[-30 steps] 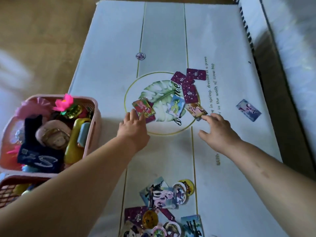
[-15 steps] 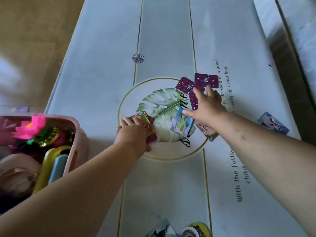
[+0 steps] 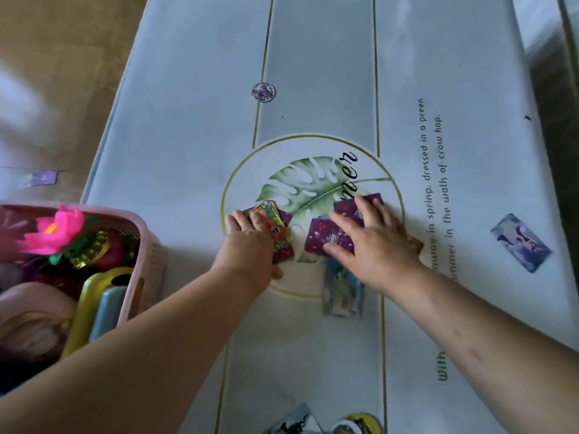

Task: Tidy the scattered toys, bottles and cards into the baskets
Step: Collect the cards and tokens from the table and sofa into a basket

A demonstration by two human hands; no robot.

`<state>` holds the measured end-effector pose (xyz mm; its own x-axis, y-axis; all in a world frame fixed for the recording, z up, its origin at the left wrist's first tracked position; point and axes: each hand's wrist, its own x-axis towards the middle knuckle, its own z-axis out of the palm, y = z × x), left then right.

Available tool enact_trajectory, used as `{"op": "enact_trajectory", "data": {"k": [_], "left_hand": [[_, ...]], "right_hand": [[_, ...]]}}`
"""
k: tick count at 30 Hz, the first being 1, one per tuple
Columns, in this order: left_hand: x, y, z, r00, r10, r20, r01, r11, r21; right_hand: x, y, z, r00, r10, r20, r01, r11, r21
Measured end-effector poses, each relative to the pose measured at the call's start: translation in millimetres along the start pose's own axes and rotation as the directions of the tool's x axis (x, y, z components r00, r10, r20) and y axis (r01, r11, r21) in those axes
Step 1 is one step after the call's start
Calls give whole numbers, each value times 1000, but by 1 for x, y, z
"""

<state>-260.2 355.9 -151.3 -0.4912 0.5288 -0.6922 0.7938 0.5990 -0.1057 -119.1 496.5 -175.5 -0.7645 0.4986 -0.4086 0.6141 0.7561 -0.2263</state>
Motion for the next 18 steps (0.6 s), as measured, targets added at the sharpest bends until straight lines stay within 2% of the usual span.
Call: {"op": "enact_trajectory", "data": {"k": [3, 5, 7, 11, 18], "left_hand": [[-1, -1, 0, 1000, 15, -10, -15, 1000, 4], [2, -3, 2, 1000, 14, -16, -15, 1000, -16], [7, -4, 6, 1000, 17, -21, -17, 1000, -25], [18, -6, 20, 998, 26, -50, -28, 998, -50], [27, -3, 29, 998, 28, -54, -35, 991, -133]], "right_hand": [[-4, -11, -7, 975, -66, -213, 89, 991, 99], [36, -22, -26, 953, -118, -280, 155, 981, 113], [87, -40, -47, 955, -169, -244, 194, 977, 83], [168, -81, -69, 980, -186, -75, 189, 981, 45], [226, -113, -66, 987, -128, 97, 149, 955, -257]]}}
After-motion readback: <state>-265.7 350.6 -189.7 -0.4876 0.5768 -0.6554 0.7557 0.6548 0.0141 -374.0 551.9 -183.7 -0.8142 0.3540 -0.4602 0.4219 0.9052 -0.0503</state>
